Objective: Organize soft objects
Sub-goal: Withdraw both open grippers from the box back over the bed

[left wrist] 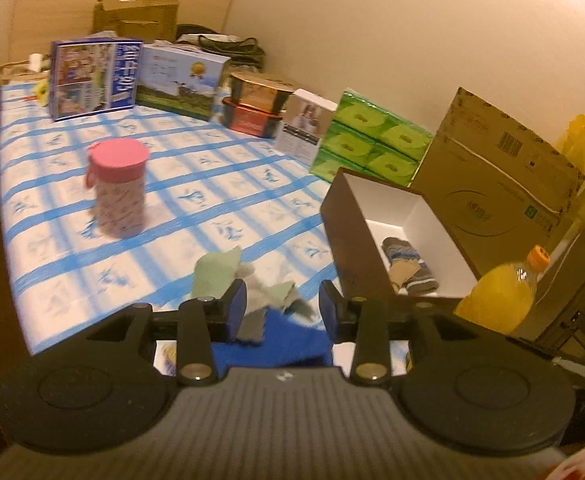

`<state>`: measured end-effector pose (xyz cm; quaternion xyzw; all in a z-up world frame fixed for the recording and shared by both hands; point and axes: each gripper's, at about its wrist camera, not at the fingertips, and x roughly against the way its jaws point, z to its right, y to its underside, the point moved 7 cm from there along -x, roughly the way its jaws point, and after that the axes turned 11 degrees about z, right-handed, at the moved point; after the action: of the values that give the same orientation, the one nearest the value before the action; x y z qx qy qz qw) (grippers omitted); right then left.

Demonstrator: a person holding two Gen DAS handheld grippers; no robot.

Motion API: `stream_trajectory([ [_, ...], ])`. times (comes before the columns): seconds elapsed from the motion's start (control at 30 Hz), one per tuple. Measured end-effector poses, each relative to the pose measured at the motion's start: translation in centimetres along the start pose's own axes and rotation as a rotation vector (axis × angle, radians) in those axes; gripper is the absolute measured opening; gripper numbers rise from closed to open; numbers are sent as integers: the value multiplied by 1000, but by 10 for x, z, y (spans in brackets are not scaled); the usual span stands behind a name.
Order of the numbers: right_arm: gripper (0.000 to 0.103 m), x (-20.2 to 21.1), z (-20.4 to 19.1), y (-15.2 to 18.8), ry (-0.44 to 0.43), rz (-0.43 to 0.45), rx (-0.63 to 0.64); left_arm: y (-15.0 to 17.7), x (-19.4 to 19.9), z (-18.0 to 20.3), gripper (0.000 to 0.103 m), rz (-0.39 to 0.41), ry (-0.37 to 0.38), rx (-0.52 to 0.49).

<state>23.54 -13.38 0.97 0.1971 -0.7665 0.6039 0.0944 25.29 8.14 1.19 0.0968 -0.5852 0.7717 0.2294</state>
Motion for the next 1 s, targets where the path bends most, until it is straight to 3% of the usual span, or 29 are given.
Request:
stream_trajectory([
  [0.43,44,44,40,41,-9,-52,-27,46,48,7,41,6,-111,-79],
  [0.63,44,39,50,62,-27,-96,-37,67,44,1,43,-24,-176,-141],
  [1.0,44,14,62,87,-28,-157,-59,96,15,-26,53,-89,-238,-149],
])
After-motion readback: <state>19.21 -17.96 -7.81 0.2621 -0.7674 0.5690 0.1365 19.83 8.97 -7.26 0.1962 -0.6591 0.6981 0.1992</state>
